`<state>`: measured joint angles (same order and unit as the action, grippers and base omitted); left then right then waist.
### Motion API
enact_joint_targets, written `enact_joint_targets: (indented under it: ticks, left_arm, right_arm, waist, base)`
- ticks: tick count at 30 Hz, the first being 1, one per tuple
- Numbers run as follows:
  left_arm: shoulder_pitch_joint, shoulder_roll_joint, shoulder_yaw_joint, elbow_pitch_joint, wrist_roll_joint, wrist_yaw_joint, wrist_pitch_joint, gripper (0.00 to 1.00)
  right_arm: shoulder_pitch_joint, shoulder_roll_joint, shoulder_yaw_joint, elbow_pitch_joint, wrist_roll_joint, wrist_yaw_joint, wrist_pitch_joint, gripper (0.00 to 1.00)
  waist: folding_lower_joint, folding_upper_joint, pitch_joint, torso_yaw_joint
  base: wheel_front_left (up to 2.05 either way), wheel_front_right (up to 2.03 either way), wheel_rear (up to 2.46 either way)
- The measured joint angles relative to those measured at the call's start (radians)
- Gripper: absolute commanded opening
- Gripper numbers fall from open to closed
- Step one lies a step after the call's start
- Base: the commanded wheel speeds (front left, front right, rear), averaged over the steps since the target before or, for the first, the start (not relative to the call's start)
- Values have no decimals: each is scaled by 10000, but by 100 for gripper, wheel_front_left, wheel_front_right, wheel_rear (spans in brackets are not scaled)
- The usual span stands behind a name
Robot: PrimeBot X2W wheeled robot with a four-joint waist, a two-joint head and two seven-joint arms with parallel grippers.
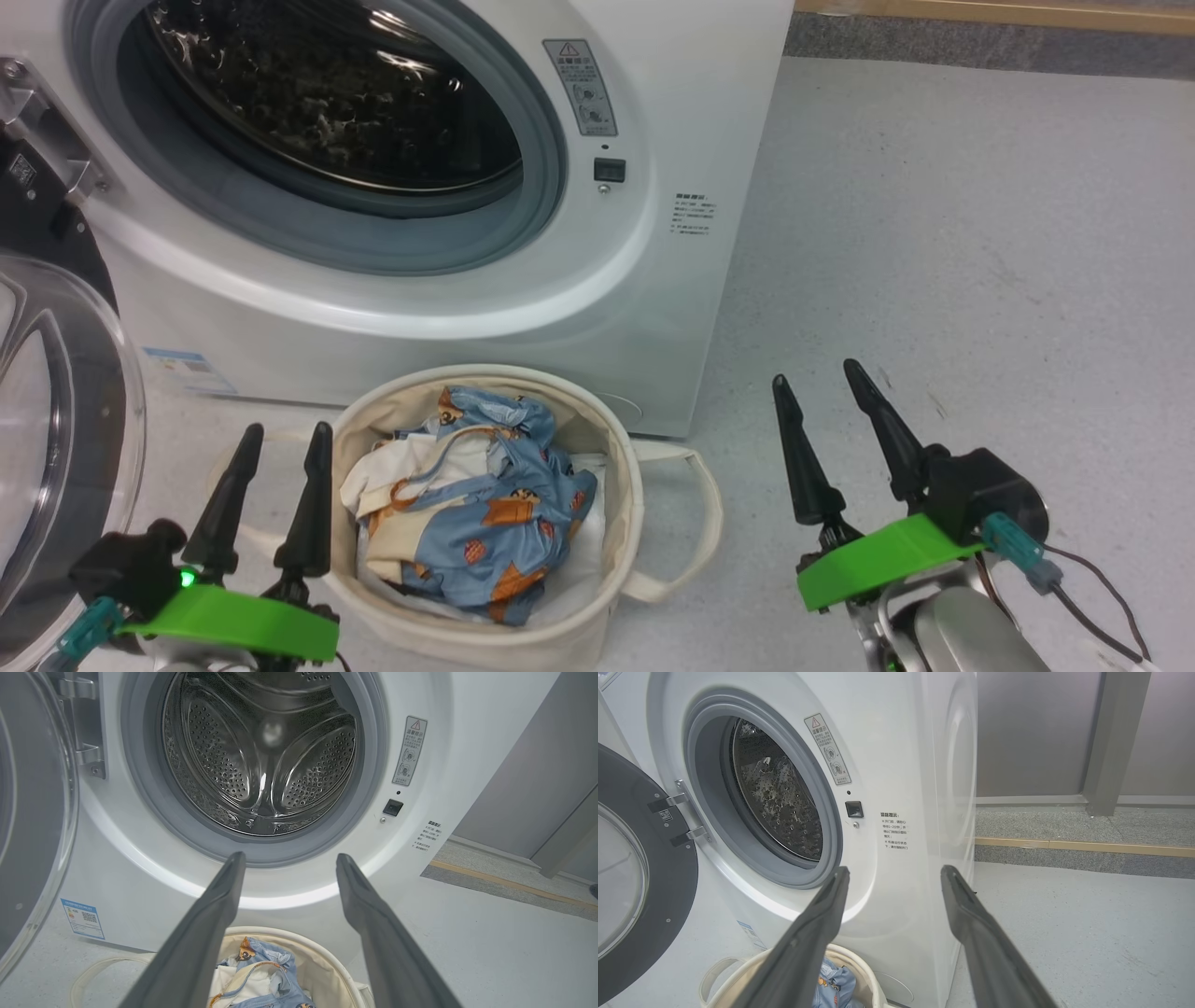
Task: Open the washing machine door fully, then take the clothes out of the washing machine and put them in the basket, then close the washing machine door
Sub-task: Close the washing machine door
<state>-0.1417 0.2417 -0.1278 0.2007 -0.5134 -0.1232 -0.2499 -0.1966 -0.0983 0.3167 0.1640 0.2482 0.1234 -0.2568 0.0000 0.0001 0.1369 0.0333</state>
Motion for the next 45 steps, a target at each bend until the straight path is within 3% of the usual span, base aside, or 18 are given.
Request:
enact_joint_targets:
  ticks: [15,35,45]
  left_arm:
    - [3,-161,113,173,0,-2,0,100]
    - [33,-190,132,199,12,-4,0,100]
    - [221,-240,111,257,19,-4,0,100]
  right_arm:
    - [0,-13,2,-2,75,0,0,100]
    - [0,-40,21,-2,90,0,0,100]
    - [111,-59,151,6,102,0,0,100]
  waist:
    - [0,0,-48,46]
    - [0,0,-90,152]
    - [0,0,-214,261]
  base:
    - [-30,17,13]
    - [-196,172,23]
    - [-96,96,0]
